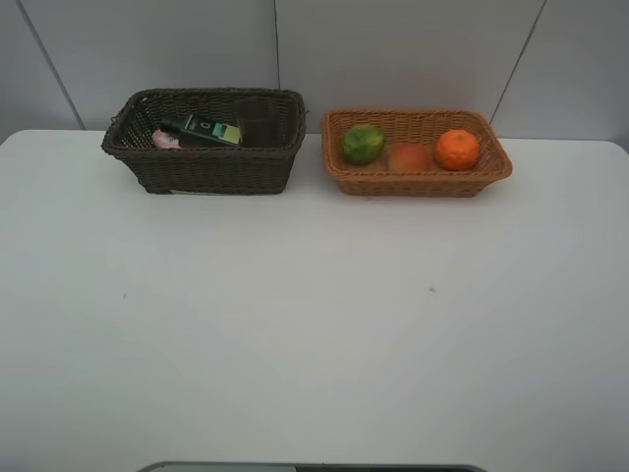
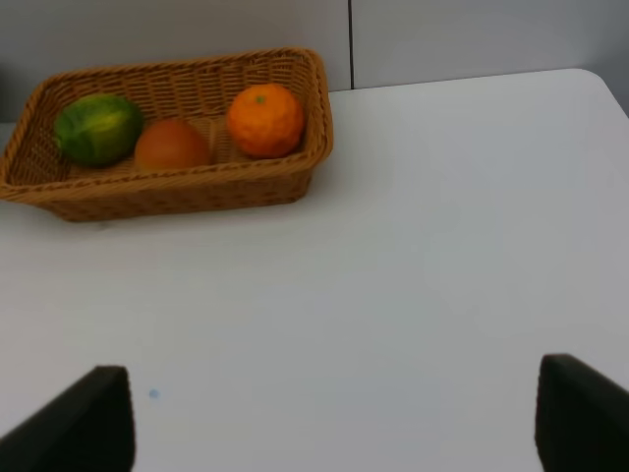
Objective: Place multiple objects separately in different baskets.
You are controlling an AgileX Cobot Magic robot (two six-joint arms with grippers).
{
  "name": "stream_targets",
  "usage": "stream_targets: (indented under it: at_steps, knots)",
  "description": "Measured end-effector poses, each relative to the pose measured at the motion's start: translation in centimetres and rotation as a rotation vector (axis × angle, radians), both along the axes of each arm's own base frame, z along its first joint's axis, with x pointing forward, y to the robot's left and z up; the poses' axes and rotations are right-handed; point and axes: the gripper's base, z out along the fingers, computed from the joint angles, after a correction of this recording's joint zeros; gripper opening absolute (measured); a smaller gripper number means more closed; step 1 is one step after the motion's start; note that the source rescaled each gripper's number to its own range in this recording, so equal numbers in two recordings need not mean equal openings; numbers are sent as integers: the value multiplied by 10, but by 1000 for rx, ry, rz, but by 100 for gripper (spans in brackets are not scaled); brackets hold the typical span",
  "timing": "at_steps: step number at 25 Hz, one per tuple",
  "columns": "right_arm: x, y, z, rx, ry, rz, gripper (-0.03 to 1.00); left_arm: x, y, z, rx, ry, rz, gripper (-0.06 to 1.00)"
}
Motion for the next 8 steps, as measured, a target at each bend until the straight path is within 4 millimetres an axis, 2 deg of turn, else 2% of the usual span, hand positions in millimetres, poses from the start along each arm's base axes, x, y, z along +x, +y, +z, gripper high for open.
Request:
stream_targets:
  at_steps: [8]
  knots:
    - [0,0,0,0,0,0,71,0,0,0,0,0,0,86]
